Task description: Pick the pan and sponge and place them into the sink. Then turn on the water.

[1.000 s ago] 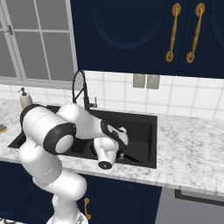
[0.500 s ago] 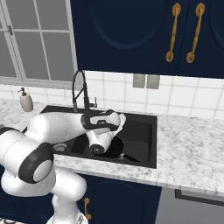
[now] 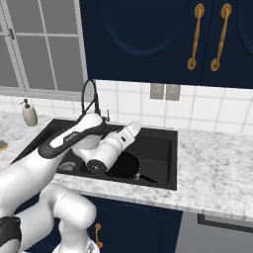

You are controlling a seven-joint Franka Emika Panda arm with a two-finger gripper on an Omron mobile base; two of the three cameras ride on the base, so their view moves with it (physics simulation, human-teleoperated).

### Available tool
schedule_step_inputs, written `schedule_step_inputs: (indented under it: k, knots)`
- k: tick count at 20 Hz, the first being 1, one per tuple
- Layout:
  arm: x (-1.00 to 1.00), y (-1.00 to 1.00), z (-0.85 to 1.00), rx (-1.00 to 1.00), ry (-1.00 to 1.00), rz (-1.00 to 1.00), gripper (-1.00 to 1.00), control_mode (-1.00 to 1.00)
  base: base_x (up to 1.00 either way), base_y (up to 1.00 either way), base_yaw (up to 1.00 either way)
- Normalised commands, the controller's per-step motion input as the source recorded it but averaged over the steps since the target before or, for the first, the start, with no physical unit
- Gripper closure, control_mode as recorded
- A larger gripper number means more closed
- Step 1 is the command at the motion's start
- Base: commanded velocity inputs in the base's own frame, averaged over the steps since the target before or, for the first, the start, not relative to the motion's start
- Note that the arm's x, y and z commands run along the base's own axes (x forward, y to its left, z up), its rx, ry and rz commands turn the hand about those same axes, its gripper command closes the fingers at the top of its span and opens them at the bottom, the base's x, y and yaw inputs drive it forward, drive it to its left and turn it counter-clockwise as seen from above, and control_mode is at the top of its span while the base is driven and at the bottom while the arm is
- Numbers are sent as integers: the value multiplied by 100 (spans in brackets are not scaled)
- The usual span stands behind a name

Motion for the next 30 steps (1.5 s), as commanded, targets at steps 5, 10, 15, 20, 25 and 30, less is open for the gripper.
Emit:
schedule_step_inputs:
  k: [5,10,15,20,25,30]
  knots:
    - [-100,-13,83,-15,0,0,-100,-100,0,0,0]
    - [-100,-3,48,-31,0,0,-100,-100,0,0,0]
    - [-100,1,64,-39,0,0,-100,-100,0,0,0]
    - [-92,34,62,-52,1,1,-100,-100,0,0,0]
    - [-60,91,-4,-79,7,5,-100,-100,0,0,0]
    - [10,100,-53,-91,25,2,-100,-100,0,0,0]
